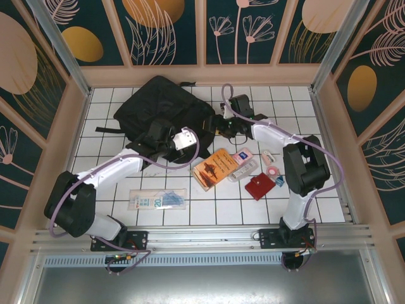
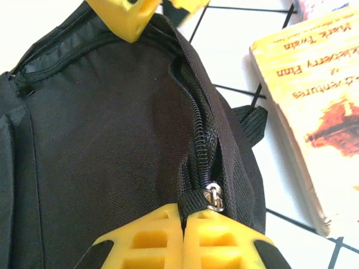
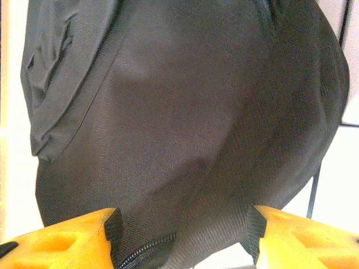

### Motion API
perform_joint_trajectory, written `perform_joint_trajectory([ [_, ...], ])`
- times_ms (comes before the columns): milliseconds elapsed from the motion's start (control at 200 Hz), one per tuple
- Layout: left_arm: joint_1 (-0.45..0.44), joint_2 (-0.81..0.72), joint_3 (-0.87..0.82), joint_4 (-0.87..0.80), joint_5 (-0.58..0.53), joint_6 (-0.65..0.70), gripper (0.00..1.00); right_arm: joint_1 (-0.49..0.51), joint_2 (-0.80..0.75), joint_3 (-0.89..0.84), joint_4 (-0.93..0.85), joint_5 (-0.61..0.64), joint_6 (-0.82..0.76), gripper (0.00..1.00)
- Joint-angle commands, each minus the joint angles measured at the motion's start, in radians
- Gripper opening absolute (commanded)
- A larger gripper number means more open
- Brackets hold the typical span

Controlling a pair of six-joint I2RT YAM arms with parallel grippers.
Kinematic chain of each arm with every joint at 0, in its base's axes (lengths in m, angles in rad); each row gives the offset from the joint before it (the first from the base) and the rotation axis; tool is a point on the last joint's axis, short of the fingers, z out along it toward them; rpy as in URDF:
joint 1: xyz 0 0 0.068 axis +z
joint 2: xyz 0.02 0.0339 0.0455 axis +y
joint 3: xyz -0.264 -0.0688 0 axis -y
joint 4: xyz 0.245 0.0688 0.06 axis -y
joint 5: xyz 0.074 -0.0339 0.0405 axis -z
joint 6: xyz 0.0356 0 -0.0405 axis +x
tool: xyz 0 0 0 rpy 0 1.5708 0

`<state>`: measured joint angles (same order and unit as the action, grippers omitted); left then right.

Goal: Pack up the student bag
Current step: Unzip the student bag at the top-center of the table.

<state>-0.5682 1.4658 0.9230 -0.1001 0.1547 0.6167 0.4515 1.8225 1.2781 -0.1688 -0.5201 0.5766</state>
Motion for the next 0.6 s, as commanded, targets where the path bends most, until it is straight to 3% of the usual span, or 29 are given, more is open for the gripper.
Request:
perform_joint_trajectory([
  [0,-0.030,0.031,0.020,0.087,0.032,-0.092,0.00,-0.008,-0.082,-0.030,-0.010,0.059,0.191,0.64],
  [140,-0.046,0.087,0.040,0.213,-0.047,-0.297,0.00,-0.015,-0.063,0.019,-0.152,0.149,0.272,0.65],
  [250,-0.069,0.146,0.116,0.225,-0.109,-0.475,0.00,-0.036,-0.065,0.010,-0.160,0.190,0.259,0.66],
  [315,-0.083,0.177,0.150,0.227,-0.098,-0.546,0.00,-0.048,-0.054,0.006,-0.158,0.192,0.240,0.78],
  [365,-0.106,0.190,0.159,0.232,-0.095,-0.555,0.00,-0.055,-0.050,0.006,-0.152,0.203,0.213,0.84],
  [410,-0.134,0.199,0.172,0.223,-0.100,-0.532,0.00,-0.060,-0.060,-0.003,-0.146,0.230,0.202,0.98],
  [596,-0.206,0.216,0.178,0.187,-0.112,-0.458,0.00,-0.091,-0.217,-0.143,0.038,0.212,0.187,0.96],
])
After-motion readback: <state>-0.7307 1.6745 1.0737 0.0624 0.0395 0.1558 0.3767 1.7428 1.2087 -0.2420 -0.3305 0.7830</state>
